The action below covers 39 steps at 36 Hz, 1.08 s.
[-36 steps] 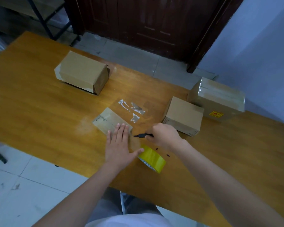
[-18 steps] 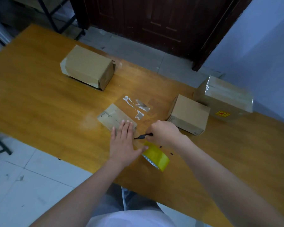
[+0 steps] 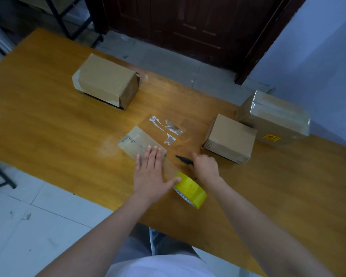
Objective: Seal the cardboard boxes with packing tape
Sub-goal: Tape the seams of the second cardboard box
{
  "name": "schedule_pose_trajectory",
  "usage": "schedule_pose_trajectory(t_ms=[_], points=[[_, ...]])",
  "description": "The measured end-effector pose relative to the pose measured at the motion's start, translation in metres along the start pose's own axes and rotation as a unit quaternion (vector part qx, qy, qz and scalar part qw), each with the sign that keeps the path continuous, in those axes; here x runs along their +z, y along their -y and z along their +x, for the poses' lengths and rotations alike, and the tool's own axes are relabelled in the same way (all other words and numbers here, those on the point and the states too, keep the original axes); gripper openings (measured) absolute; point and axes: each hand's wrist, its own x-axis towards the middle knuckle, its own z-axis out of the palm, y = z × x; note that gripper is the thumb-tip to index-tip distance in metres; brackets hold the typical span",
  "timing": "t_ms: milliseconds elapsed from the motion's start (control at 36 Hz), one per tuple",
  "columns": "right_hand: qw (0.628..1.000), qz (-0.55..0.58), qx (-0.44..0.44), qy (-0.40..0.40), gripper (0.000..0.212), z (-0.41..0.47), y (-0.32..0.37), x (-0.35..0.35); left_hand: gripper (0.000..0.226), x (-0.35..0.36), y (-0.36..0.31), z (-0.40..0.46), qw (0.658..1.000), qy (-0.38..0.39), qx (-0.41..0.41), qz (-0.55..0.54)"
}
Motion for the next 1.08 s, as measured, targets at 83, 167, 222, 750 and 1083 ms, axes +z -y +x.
schedule_pose_trajectory(t_ms=[83,167,222,750,1083], points=[[0.993,0.100,-0.012,-0.064,0.031,0.001,0.005,0.004,0.115,-0.001,-0.001,-0.001,1.000,0.008,0.001,0.012],[0.931,0.366,-0.011,0.001,0.031,-0.003,0.016,-0.005,0.116,0.001,0.000,0.000,1.000,0.005,0.000,0.015],[0.863,0.488,-0.010,0.133,0.036,-0.007,0.022,-0.014,0.117,0.001,0.000,0.001,1.000,0.006,0.000,0.015],[0.801,0.573,-0.031,0.168,0.011,-0.032,0.010,-0.003,0.069,-0.008,0.020,0.008,0.978,-0.101,0.031,-0.182],[0.778,0.617,0.012,0.118,0.013,-0.044,0.006,0.008,0.028,-0.001,0.028,0.033,0.959,-0.242,0.129,0.075]])
